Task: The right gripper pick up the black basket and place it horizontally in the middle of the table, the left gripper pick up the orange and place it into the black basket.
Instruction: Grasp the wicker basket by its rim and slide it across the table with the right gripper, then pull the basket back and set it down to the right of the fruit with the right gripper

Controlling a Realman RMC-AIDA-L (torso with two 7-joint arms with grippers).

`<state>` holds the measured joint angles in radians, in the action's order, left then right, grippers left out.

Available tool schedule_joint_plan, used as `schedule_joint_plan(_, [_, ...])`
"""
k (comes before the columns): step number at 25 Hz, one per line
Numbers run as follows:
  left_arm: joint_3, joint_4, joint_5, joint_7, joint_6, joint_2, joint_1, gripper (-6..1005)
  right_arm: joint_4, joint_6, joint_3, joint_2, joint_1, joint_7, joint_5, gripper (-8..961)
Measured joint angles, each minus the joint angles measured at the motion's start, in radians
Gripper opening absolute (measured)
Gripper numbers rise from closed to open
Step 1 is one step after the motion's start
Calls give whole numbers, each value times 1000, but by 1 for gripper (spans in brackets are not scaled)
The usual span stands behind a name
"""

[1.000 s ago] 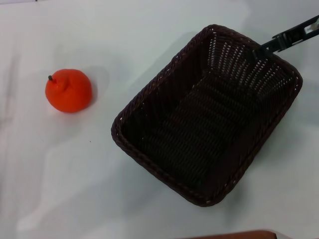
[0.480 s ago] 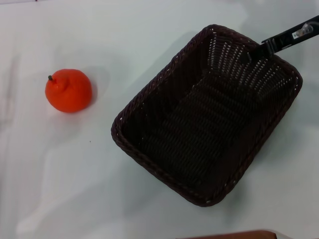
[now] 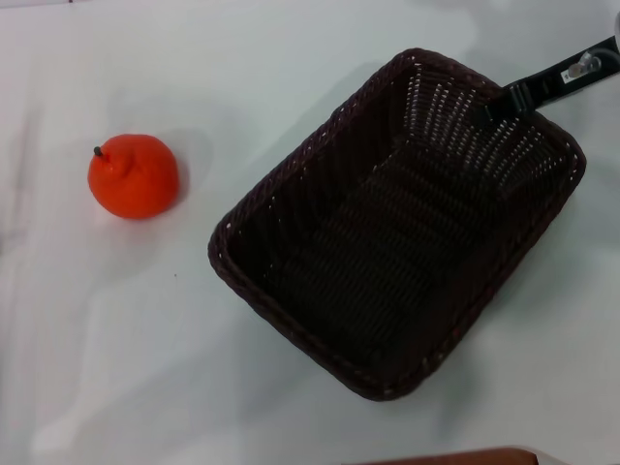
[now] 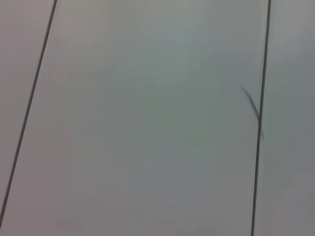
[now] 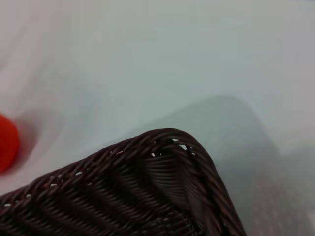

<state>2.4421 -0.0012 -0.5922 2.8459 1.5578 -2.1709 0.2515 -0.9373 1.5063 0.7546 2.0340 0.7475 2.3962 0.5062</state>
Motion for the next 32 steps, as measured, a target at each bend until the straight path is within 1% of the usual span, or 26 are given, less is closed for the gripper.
schedule_joint_plan(3, [0,-17,0,1,11,3,-2,917,-15,1,-42,0,-12,52,7,243])
schedule_joint_plan(5, [-1,-39,0,-1,15,4,-2,917,-42,16,-91,2,-26,87,29,214])
schedule_joint_plan(6, [-2,-47,0,-1,16,4,-3,917,-61,30,-113,4,-37,106,49,216])
schedule_joint_plan(8, [-2,-55,0,-2,16,4,-3,917,-109,51,-142,11,-70,153,101,220])
schedule_joint_plan(11, [-2,-67,0,-2,17,4,-1,917,-169,64,-150,22,-123,228,158,227])
schedule_joint_plan(15, [-6,-93,0,-2,33,3,-2,915,-214,71,-150,47,-174,289,174,235])
schedule_joint_plan(20, [-17,-125,0,-1,52,6,-3,907,-191,23,-151,58,-237,314,273,246])
schedule_joint_plan(25, [-37,-126,0,2,50,6,-3,898,-164,-43,-150,63,-287,334,316,256])
schedule_joint_plan(29, [-52,-120,-1,2,49,6,-5,891,-98,-86,-155,55,-313,325,358,265])
schedule_joint_plan(32, [-59,-117,-1,3,48,4,-6,886,-69,-111,-153,56,-323,310,367,271])
